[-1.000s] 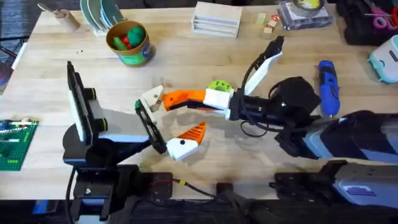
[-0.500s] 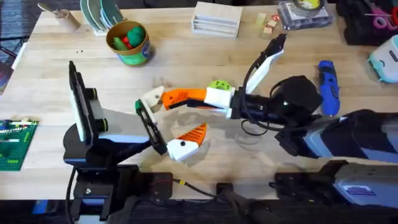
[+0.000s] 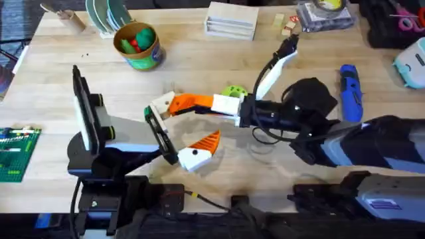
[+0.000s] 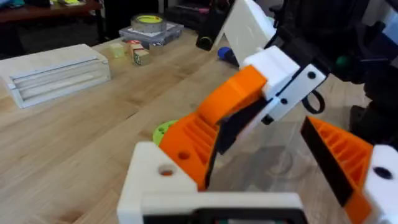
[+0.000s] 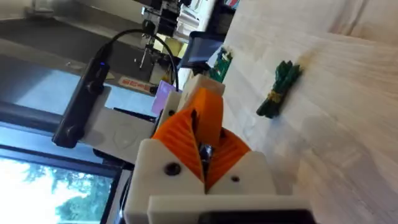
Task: Pick up the gripper from the table and insert it into the empty holder that is missing its gripper. Then pick up a screw, insert it into the mounting hole, and use the screwdriver to tighten it. Finally, clean up the table by picking up the vegetable and placing it into the bucket.
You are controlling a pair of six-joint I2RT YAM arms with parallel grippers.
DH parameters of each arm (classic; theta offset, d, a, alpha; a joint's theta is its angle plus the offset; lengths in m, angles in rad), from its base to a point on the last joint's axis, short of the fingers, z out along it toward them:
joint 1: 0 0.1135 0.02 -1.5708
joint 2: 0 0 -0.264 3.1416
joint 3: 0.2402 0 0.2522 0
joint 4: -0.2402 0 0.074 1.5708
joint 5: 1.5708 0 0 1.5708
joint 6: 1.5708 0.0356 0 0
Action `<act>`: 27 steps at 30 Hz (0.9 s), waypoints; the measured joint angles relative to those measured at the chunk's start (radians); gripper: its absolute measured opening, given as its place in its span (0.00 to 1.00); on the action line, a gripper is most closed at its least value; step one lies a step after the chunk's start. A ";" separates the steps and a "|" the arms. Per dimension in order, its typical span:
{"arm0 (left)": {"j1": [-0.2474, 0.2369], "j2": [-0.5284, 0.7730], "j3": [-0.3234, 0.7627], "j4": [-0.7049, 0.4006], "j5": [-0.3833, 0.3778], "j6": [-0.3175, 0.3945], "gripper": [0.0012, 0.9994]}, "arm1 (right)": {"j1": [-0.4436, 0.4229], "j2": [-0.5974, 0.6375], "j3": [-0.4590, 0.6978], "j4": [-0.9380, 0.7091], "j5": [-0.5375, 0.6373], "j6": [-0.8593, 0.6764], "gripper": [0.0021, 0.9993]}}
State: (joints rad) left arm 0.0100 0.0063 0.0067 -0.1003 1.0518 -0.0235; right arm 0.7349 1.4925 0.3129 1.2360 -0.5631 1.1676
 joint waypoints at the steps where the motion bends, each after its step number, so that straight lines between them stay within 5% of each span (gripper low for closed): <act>1: 0.000 0.000 0.000 0.001 -0.003 0.000 0.99 | 0.006 0.000 0.011 -0.016 0.002 -0.013 0.01; 18: 0.009 0.000 0.000 0.004 -0.030 -0.011 0.99 | -0.001 0.000 0.250 -0.438 -0.081 -0.324 0.01; 27: 0.019 0.000 0.000 0.008 -0.075 -0.012 0.99 | -0.011 0.107 0.358 -0.462 -0.149 -0.393 0.00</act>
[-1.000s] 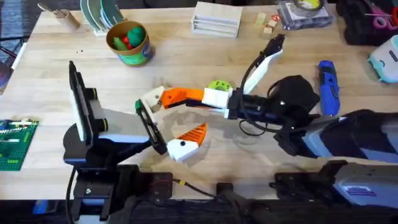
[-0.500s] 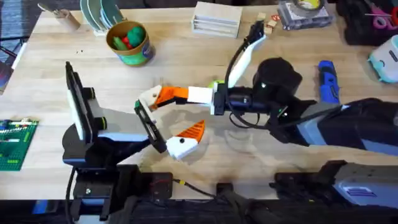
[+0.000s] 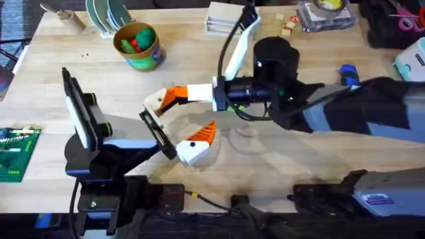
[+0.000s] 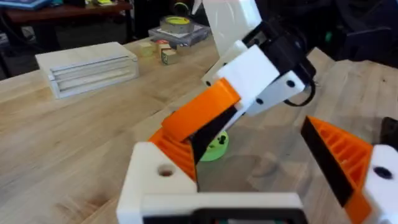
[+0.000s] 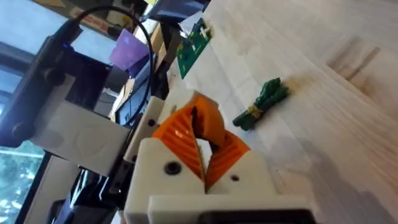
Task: Pick up the gripper from the table and insert it into the empty holder that is missing its gripper. Then pick up a screw, insert it into the mounting hole, and use the screwdriver to tighten it. Finally, clean up the table by picking up the vegetable and placing it into the bucket.
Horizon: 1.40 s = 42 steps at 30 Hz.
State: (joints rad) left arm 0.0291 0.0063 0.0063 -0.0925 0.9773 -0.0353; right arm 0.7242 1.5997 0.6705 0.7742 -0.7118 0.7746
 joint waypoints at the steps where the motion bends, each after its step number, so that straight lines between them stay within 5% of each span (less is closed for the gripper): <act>1: 0.003 0.000 0.000 0.002 -0.009 -0.001 0.99 | 0.000 0.015 0.013 0.002 -0.008 0.000 0.00; 19: 0.013 0.000 0.002 0.003 -0.030 -0.010 0.99 | -0.030 0.072 0.067 0.002 -0.108 0.003 0.01; 32: -0.014 0.000 0.002 -0.009 0.070 0.009 0.99 | -0.117 0.090 0.069 -0.004 -0.296 0.025 0.33; 36: -0.018 0.000 0.002 -0.010 0.085 0.012 0.99 | -0.117 0.090 0.070 -0.005 -0.307 0.035 0.26; 40: -0.018 0.000 0.002 -0.010 0.083 0.014 0.99 | -0.121 0.091 0.070 -0.005 -0.313 0.061 0.02; 42: -0.018 0.000 0.002 -0.010 0.085 0.017 0.99 | -0.121 0.091 0.070 -0.005 -0.314 0.070 0.01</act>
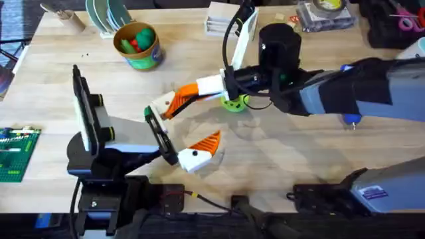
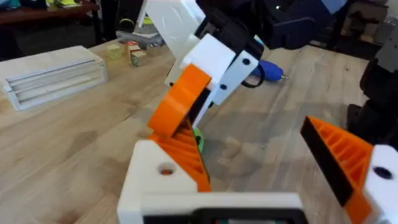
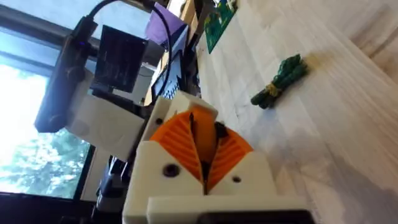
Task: Pick up the gripper from the table and insert it into the empty holder that is missing its gripper. Then pick up a screw, insert it into the mounting hole, and use the screwdriver to tighten it. Finally, clean up the table by picking up the vegetable and placing it into the bucket.
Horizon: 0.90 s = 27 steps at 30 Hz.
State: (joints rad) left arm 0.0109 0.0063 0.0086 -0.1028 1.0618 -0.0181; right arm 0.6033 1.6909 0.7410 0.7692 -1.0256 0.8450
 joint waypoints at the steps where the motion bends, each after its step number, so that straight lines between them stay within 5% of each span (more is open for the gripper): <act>1: 0.000 0.000 0.000 0.000 0.000 0.001 0.99 | 0.000 0.000 0.000 0.000 0.000 0.001 0.02; 8: 0.000 0.000 0.000 0.000 -0.006 0.003 0.99 | 0.006 0.000 0.000 0.001 0.023 0.047 0.01; 27: 0.027 0.000 0.000 0.010 -0.121 -0.043 0.99 | 0.132 0.000 0.002 0.026 0.348 0.132 0.01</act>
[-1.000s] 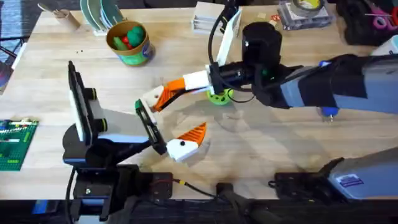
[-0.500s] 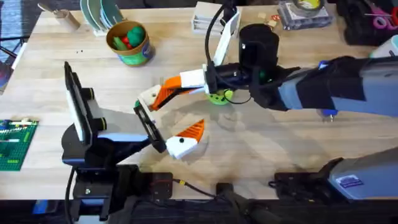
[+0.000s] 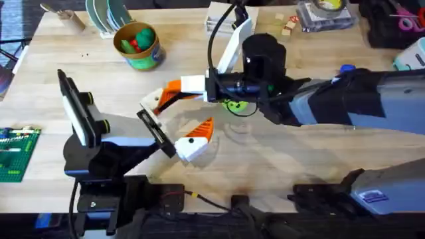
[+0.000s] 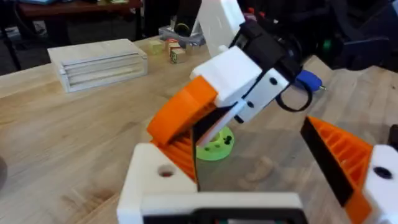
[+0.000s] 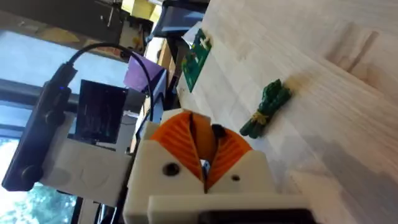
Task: Pick up the gripper from the table and insert it into the empty holder that is missing its gripper. Then pick up a screw, insert it into the mounting hole, and use the screwdriver to tighten it. Finally, clean up the table by picking up the vegetable and placing it into the bucket.
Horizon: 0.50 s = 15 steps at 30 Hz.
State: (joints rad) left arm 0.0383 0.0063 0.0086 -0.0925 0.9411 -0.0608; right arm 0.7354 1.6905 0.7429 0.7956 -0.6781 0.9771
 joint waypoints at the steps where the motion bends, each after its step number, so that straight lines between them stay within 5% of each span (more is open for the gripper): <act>1: 0.000 0.000 0.000 0.000 -0.003 0.000 0.99 | 0.002 0.000 0.000 0.000 0.006 0.000 0.01; 7: 0.000 0.000 0.000 0.001 -0.008 -0.001 0.99 | 0.004 0.000 0.001 0.000 0.012 0.004 0.02; 11: 0.000 0.000 0.000 0.001 0.000 0.001 0.99 | 0.004 0.000 0.001 -0.003 -0.002 0.007 0.23; 15: -0.001 0.000 0.001 -0.001 0.017 0.004 0.99 | -0.006 0.000 0.002 -0.007 -0.045 0.007 0.30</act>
State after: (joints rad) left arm 0.0372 0.0064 0.0097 -0.0939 0.9579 -0.0568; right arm 0.7296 1.6905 0.7444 0.7890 -0.7228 0.9840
